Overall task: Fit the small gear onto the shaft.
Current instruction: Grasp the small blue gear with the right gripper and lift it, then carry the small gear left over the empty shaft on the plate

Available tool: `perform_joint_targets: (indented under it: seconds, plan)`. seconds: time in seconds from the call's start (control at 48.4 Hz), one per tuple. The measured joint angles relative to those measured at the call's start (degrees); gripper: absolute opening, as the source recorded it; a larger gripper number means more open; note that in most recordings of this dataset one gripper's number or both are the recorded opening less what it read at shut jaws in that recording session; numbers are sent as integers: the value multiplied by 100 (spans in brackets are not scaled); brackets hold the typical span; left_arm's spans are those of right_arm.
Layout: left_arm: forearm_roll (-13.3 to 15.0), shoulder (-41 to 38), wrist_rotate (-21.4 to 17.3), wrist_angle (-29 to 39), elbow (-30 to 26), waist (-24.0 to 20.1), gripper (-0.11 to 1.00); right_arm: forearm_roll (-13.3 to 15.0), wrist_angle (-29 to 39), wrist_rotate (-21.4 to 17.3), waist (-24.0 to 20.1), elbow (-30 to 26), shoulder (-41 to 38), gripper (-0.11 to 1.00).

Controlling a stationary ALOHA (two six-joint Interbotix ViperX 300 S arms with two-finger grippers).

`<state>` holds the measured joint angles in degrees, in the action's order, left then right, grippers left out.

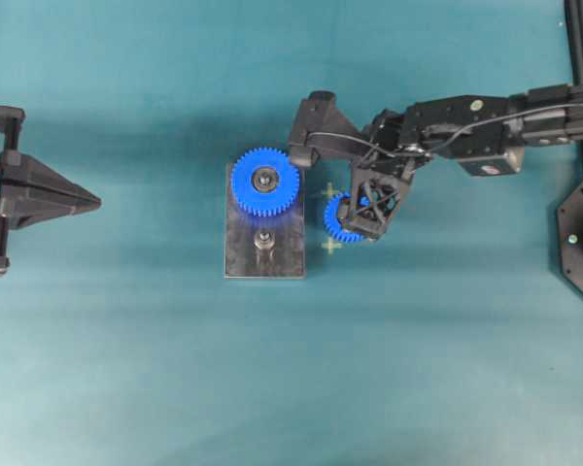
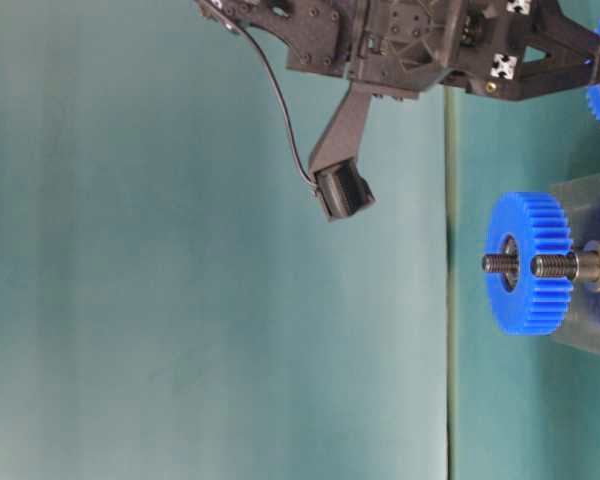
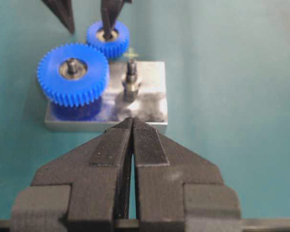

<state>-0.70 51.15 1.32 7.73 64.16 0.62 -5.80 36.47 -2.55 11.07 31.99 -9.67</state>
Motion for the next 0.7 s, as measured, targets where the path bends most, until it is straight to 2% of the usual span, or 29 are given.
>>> perform_joint_targets:
  seconds: [0.103, 0.165, 0.248, 0.289, 0.476, 0.703]
  plan:
    - [0, 18, 0, -9, 0, 0, 0, 9, 79, 0, -9, -62, -44, 81]
    - [0, 35, 0, 0, 0, 0, 0, 0, 176, 0, -44, -114, -44, 67]
    - [0, 44, 9, 0, 0, 0, 0, 9, 334, 0, -88, -193, -53, 43]
    - [0, 53, 9, -9, 0, 9, 0, 18, 404, -9, -114, -229, -53, 35]
    - [0, 105, 53, -9, 18, 0, 0, -18, 932, 0, -167, -563, 0, 35]
    - [-9, 176, 308, 0, 79, 0, 0, -62, 1749, 0, -299, -1723, 176, 35]
